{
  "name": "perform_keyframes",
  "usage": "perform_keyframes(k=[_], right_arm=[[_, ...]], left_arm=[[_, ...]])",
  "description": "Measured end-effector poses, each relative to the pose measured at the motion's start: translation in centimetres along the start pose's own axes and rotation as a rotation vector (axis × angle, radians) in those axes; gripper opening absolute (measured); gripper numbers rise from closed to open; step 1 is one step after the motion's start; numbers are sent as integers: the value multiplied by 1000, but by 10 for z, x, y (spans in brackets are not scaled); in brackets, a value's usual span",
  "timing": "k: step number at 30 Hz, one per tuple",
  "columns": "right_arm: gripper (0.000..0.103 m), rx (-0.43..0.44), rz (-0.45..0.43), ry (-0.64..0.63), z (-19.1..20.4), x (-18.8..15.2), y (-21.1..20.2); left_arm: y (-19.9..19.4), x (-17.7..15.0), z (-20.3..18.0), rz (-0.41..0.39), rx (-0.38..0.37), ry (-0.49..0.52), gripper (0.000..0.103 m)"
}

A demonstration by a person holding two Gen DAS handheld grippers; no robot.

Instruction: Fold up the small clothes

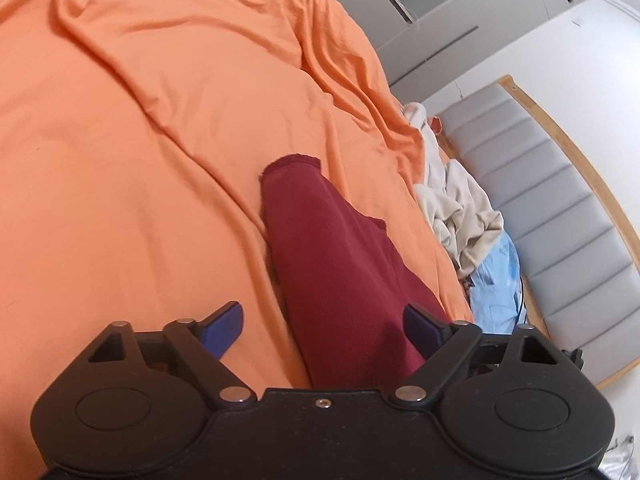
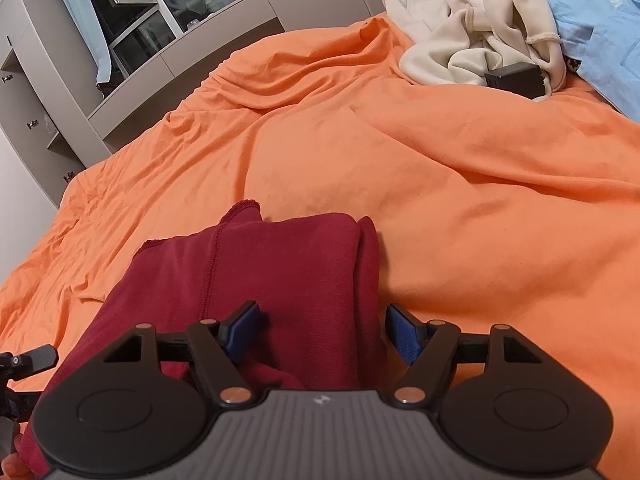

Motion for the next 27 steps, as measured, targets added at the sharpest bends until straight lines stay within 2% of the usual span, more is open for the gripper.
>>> perform_keyframes(k=[4, 8, 12, 13, 15, 17, 20, 22, 27], right_arm=[[74, -1, 0, -1, 0, 0, 0], [72, 3, -2, 2, 2, 0, 0], [62, 18, -6, -4, 4, -1, -2], [59, 18, -7, -5, 4, -1, -2], [41, 16, -20, -6, 5, 0, -4], [31, 10, -43, -9, 7, 2, -9], [25, 10, -81, -24, 11, 4, -18], [23, 18, -109, -36, 15, 4, -25], [20, 43, -184, -71, 29, 5, -42]], left_arm=[[4, -2, 3, 10, 5, -3, 77], [11, -4, 0, 36, -15, 2, 51], [15, -3, -6, 48, 6, 32, 39], [16, -3, -9, 48, 21, 51, 38], [16, -3, -17, 49, 57, 94, 35], [16, -3, -26, 52, 103, 155, 31], [13, -2, -44, 43, 149, 256, 26], [10, -1, -55, 34, 146, 304, 25], [4, 0, -68, 27, 141, 352, 24]])
Point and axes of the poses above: each gripper's, at about its wrist camera, not at the fingertips, and y roughly the way its jaws point, z to its left, x to its top, the point moved 5 cm from there along y, roughly the way its jaws point, and after that the axes turned 5 degrees about -x, right-handed, at the moved point
